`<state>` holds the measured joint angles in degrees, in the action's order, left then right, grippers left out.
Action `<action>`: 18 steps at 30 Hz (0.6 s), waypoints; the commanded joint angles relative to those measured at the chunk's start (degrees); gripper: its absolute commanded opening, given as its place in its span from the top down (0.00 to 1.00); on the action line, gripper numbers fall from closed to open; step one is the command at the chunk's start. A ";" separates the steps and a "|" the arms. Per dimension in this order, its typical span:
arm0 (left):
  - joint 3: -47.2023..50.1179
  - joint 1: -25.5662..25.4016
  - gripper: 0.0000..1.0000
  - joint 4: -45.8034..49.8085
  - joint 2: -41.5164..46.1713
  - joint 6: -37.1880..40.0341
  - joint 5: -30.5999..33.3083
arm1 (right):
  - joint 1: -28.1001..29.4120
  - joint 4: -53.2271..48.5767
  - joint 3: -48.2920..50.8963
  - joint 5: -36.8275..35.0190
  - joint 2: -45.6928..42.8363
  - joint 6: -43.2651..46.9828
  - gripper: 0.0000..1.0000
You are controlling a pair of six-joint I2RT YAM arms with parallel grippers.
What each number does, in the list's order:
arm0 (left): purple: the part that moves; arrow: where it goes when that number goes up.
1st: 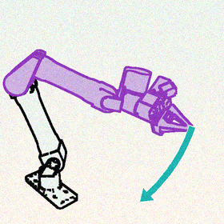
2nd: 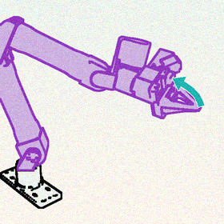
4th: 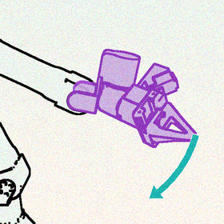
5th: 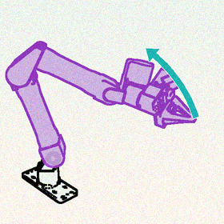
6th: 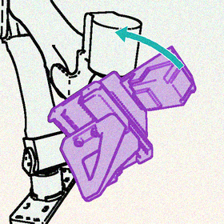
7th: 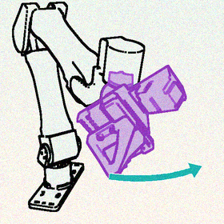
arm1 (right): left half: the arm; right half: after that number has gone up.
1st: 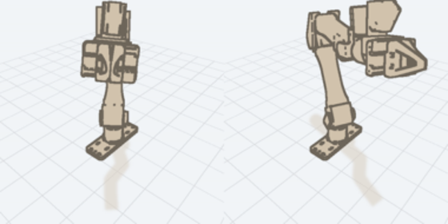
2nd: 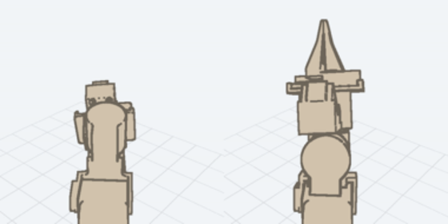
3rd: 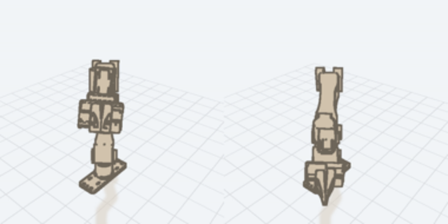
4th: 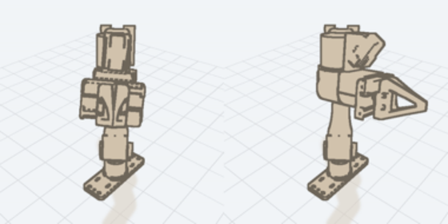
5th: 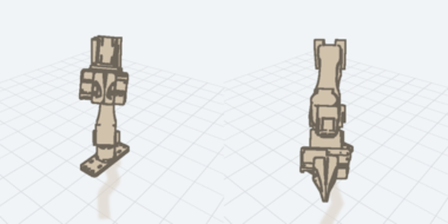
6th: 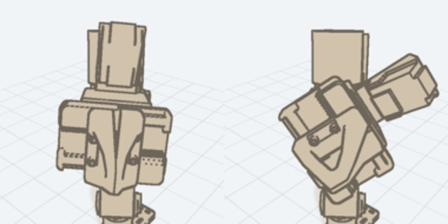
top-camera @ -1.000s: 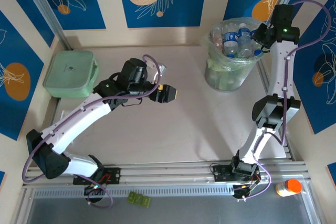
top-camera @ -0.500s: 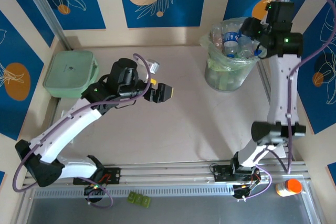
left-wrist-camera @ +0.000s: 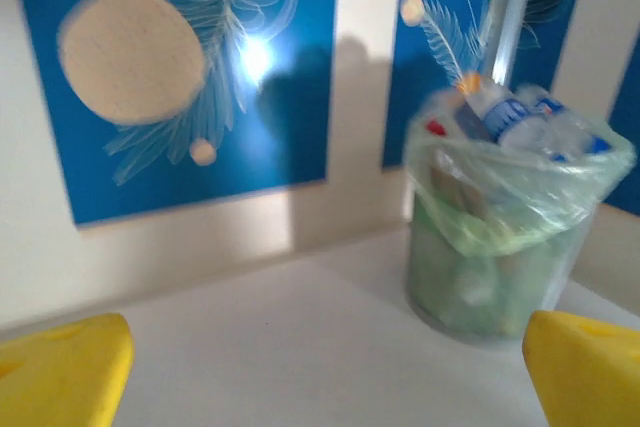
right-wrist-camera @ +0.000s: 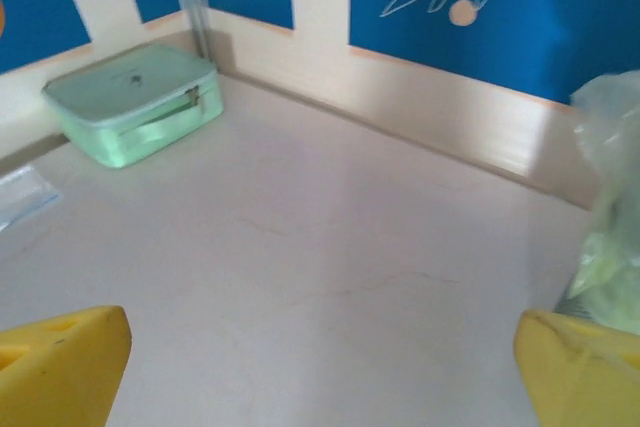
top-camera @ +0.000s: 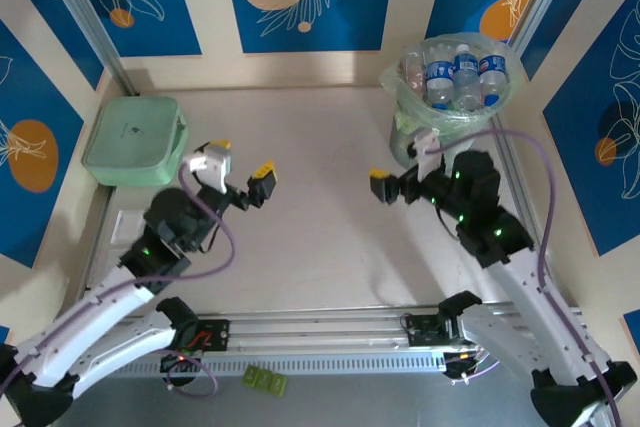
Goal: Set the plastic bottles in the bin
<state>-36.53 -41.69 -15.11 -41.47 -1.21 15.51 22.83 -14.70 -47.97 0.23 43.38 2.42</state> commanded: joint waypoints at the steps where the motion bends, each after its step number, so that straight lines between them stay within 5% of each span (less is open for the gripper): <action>1: 9.94 3.25 0.01 -26.48 -2.74 15.53 6.19 | -0.25 18.12 10.51 -0.70 -2.77 3.48 0.01; 6: 14.00 9.07 0.01 -27.27 -14.31 11.08 12.11 | -1.22 31.57 18.07 -8.98 7.09 9.11 0.01; 14: 17.75 26.75 0.01 -22.97 -23.34 17.32 -0.64 | -12.34 36.40 15.54 -15.92 26.48 -1.89 0.01; 18: 22.74 34.42 0.01 -25.13 -25.48 10.95 -5.65 | -16.77 42.67 19.88 -15.17 30.63 -3.58 0.01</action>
<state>-17.19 -10.83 -37.39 -65.98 13.17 15.84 7.62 20.05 -30.44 -13.34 73.19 1.76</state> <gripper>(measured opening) 0.994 0.990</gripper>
